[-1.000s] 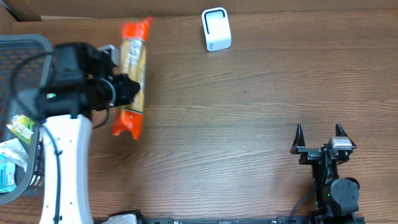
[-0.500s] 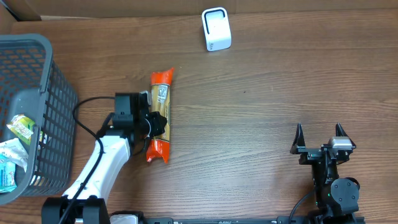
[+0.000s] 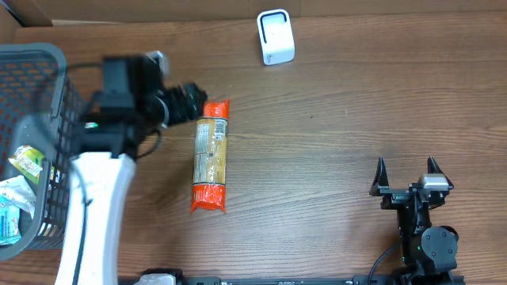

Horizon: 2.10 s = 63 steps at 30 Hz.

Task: Scan the item barcode
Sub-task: 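Place the spaghetti pack on the table center and release, then reach into the basket and grasp the green tea pouch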

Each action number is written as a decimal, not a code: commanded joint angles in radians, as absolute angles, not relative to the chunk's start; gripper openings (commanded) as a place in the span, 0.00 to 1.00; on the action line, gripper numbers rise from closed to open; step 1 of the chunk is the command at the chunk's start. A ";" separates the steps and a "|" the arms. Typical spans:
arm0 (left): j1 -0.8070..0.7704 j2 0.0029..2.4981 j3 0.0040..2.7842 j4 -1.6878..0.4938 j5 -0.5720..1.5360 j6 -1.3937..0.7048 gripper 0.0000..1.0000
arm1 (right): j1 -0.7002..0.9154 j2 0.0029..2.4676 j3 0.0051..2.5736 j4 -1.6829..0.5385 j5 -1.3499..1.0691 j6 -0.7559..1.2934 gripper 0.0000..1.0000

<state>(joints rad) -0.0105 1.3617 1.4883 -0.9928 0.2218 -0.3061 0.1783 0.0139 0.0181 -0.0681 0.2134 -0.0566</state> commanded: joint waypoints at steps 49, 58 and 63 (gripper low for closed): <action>0.936 1.465 1.472 -0.916 0.018 -0.082 0.97 | 0.184 0.005 0.008 -0.061 0.215 -0.060 1.00; 0.937 1.597 1.392 -0.783 -0.009 0.032 0.97 | 0.184 0.005 0.008 -0.061 0.215 -0.060 1.00; 0.934 1.716 1.392 -0.717 0.067 0.104 0.95 | 0.184 0.005 0.008 -0.061 0.215 -0.060 1.00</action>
<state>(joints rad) 0.9302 1.6630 1.3994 -0.7376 0.0196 0.0242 0.1783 0.0139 0.0185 -0.0673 0.2138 -0.0566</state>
